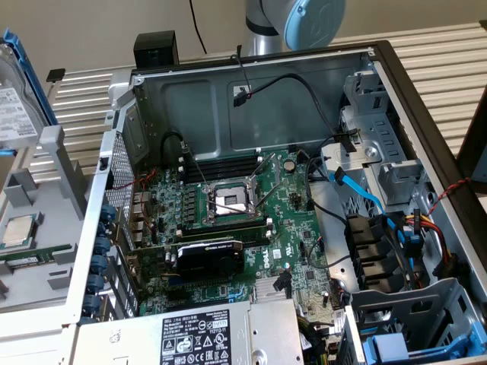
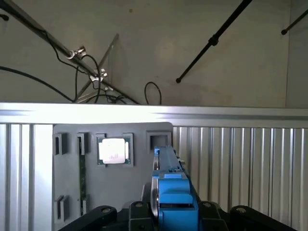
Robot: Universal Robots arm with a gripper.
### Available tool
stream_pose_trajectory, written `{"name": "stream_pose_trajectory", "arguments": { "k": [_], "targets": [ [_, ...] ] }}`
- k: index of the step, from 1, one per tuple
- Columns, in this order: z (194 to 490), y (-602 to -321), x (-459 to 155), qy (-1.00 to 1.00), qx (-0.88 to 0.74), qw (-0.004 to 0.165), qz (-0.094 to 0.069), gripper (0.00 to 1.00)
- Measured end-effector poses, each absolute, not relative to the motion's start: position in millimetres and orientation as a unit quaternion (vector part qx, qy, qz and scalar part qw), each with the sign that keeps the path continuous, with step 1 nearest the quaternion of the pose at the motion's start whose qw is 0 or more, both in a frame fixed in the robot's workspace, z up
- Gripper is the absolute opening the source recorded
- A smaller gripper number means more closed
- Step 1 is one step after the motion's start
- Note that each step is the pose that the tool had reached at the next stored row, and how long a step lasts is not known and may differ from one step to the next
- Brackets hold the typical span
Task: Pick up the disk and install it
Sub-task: 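Pick up the disk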
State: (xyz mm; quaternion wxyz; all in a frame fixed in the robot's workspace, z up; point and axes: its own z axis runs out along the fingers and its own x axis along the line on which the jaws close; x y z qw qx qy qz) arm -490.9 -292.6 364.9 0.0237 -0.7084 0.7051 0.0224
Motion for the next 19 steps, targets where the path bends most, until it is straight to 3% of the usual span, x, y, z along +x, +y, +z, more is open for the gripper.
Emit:
{"name": "stream_pose_trajectory", "arguments": {
  "k": [19],
  "targets": [
    [444.1, -293.8, -450.5, 0.705, -0.708, 0.024, 0.022, 0.37]
  ]
}}
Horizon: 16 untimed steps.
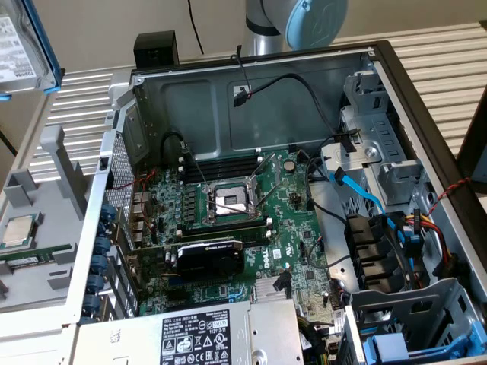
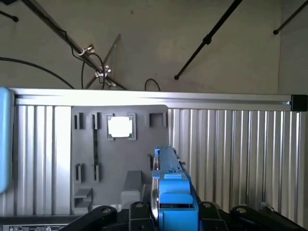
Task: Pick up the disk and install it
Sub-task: 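Pick up the disk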
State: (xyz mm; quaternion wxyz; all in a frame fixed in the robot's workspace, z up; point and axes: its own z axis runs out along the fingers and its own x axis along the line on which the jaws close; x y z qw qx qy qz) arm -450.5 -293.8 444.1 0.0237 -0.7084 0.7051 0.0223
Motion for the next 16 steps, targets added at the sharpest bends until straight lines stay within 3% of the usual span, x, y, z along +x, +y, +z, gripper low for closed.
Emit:
{"name": "stream_pose_trajectory", "arguments": {
  "k": [16],
  "targets": [
    [477.2, -298.5, -390.6, 0.705, -0.709, 0.020, 0.026, 0.37]
  ]
}}
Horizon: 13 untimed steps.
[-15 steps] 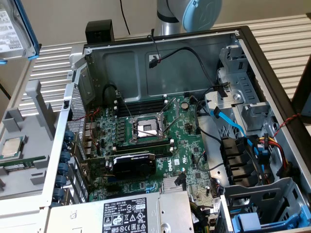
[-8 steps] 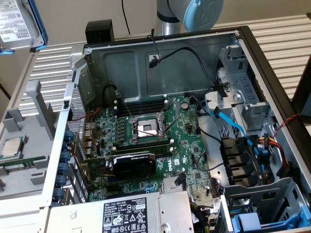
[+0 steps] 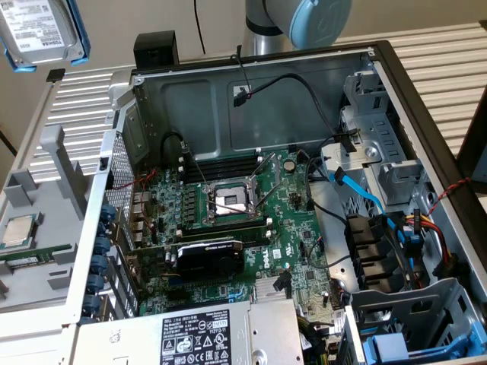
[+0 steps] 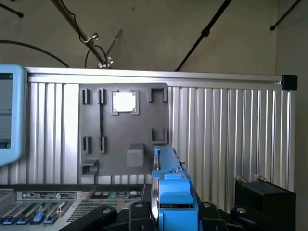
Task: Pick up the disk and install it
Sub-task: 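Pick up the disk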
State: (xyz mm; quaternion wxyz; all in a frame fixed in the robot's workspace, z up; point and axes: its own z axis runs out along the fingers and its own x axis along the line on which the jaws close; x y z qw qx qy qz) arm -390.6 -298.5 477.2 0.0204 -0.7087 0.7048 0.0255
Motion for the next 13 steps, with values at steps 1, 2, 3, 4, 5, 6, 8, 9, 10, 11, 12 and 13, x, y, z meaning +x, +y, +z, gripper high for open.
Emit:
{"name": "stream_pose_trajectory", "arguments": {
  "k": [1, 2, 3, 4, 5, 6, 8, 9, 10, 11, 12, 13],
  "targets": [
    [479.0, -298.8, -386.8, 0.705, -0.709, 0.020, 0.026, 0.37],
    [481.0, -299.2, -382.8, 0.705, -0.709, 0.020, 0.026, 0.37],
    [482.7, -299.6, -379.5, 0.705, -0.709, 0.019, 0.027, 0.37],
    [484.6, -299.9, -375.8, 0.705, -0.709, 0.019, 0.027, 0.37],
    [486.1, -300.0, -371.9, 0.705, -0.709, 0.018, 0.028, 0.37],
    [487.7, -300.2, -368.0, 0.705, -0.709, 0.018, 0.028, 0.37],
    [490.2, -300.7, -359.5, 0.705, -0.709, 0.017, 0.029, 0.37],
    [491.1, -301.0, -355.5, 0.705, -0.709, 0.016, 0.030, 0.37],
    [492.2, -301.4, -351.2, 0.705, -0.709, 0.016, 0.030, 0.37],
    [493.1, -301.8, -347.3, 0.705, -0.709, 0.015, 0.031, 0.37],
    [493.5, -302.4, -343.4, 0.705, -0.709, 0.015, 0.031, 0.37],
    [493.6, -302.5, -341.2, 0.705, -0.709, 0.015, 0.031, 0.37]
  ]
}}
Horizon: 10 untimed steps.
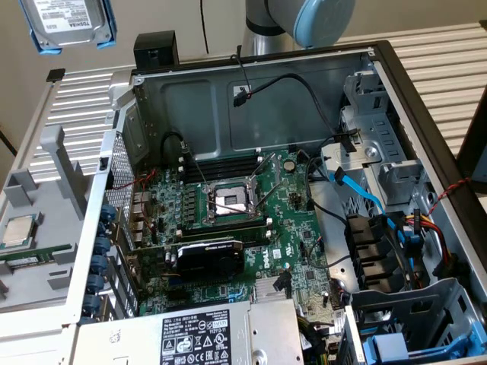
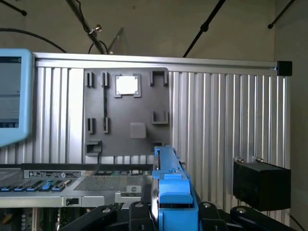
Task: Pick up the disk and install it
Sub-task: 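Pick up the disk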
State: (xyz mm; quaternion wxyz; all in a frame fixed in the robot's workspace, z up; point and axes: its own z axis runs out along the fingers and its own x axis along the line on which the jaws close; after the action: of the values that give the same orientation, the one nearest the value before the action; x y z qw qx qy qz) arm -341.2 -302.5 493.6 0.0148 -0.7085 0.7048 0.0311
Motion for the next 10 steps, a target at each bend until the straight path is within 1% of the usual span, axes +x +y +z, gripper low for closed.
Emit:
{"name": "stream_pose_trajectory", "arguments": {
  "k": [10],
  "targets": [
    [493.7, -303.1, -310.9, 0.703, -0.710, 0.014, 0.032, 0.37]
  ]
}}
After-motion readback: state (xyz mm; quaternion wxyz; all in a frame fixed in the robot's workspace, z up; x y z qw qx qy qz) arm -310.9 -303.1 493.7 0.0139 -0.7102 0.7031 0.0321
